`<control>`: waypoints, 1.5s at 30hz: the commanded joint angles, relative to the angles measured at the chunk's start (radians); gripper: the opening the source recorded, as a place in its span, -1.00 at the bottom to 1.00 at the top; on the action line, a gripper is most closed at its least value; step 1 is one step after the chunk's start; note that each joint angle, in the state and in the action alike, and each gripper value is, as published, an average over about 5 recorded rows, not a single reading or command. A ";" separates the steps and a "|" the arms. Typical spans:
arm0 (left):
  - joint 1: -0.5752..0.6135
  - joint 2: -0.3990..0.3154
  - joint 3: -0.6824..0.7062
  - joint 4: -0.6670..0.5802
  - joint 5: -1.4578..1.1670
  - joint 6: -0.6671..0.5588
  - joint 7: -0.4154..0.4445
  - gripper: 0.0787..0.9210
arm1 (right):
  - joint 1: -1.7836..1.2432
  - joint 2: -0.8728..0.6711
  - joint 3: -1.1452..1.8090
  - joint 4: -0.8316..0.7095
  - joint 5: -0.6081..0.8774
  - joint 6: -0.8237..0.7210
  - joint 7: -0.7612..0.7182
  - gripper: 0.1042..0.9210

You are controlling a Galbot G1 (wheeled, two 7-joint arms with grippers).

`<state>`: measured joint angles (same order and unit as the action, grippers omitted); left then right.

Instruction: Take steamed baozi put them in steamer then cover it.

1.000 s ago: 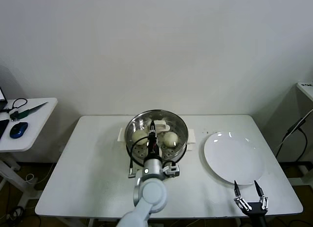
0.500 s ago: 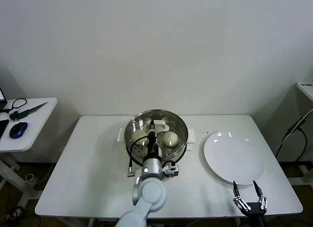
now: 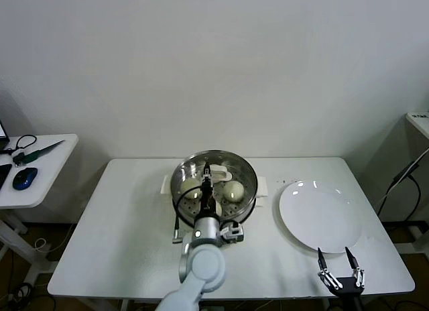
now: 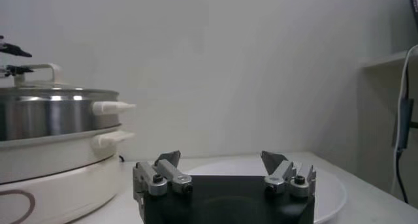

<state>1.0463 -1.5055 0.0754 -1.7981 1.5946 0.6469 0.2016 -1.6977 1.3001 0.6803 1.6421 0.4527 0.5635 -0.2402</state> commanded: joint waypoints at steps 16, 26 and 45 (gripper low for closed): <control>0.082 0.061 0.030 -0.241 -0.249 -0.015 -0.001 0.67 | -0.025 -0.003 0.010 0.091 -0.084 -0.085 0.124 0.76; 0.316 0.196 -0.391 -0.424 -1.095 -0.380 -0.285 0.77 | -0.023 0.003 0.008 0.093 -0.128 -0.085 0.120 0.76; 0.523 0.296 -0.682 -0.012 -1.810 -0.905 -0.326 0.77 | -0.022 0.006 -0.008 0.072 -0.121 -0.099 0.118 0.76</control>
<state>1.5302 -1.2530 -0.5410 -1.8824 -0.0566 -0.1433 -0.0882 -1.7184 1.3062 0.6737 1.7164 0.3384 0.4716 -0.1278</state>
